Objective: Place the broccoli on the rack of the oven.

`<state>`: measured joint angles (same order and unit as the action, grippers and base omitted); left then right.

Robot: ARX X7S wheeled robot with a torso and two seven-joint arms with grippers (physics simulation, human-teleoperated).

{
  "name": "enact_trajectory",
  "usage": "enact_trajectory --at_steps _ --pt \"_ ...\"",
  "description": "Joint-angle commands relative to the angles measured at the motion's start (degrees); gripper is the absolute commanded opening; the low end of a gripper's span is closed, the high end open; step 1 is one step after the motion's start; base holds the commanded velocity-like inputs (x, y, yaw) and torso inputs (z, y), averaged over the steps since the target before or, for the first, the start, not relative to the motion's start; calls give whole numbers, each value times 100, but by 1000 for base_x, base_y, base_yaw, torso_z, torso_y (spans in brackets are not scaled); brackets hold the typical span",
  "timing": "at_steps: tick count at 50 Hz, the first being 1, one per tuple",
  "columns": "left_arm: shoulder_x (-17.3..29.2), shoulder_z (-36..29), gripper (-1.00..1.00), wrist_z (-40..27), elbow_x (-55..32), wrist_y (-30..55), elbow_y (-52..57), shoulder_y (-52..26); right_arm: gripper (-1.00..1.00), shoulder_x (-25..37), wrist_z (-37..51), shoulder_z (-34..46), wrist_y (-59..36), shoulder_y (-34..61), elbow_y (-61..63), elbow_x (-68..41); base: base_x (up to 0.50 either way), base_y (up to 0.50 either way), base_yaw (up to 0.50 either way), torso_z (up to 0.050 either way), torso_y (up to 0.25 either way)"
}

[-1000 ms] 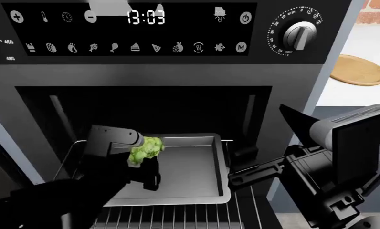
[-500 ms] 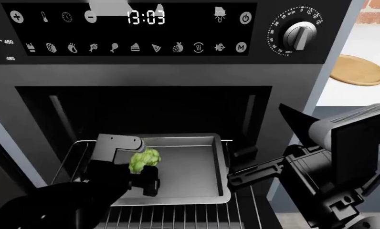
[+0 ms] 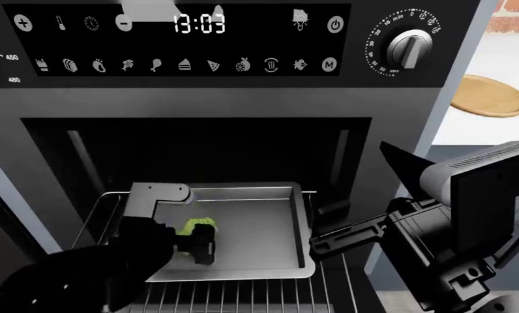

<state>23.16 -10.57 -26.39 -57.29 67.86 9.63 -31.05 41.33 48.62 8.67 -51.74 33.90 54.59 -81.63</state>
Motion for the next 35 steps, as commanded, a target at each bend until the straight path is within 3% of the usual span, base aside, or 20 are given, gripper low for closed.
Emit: enact_trajectory --at_steps 1,7,18,23,27,32,35 --pt "40 38 100 11 -93 -38 95 -26 100 16 -1 17 22 -9 4 17 0 0 0 0 0" --pt "54 271 100 -119 -338 52 239 -102 100 0 -45 24 54 -43 -18 75 0 0 0 0 0" --pt "217 1066 100 -721 -1595 467 1402 84 100 -67 -219 19 182 -271 -32 319 0 0 0 0 0" --pt "461 1039 100 -345 -1194 -7 2285 336 100 -40 -126 162 30 -328 -23 484 0 0 0 0 0" --pt "560 1324 100 -452 -1683 9 2658 444 100 -10 -115 123 80 -370 45 475 0 0 0 0 0" --pt "682 1506 100 -316 -1658 -214 2952 531 100 78 -105 91 101 -464 164 507 0 0 0 0 0" --pt "834 1495 100 247 -1325 -510 3326 740 100 126 -104 61 140 -532 272 513 0 0 0 0 0"
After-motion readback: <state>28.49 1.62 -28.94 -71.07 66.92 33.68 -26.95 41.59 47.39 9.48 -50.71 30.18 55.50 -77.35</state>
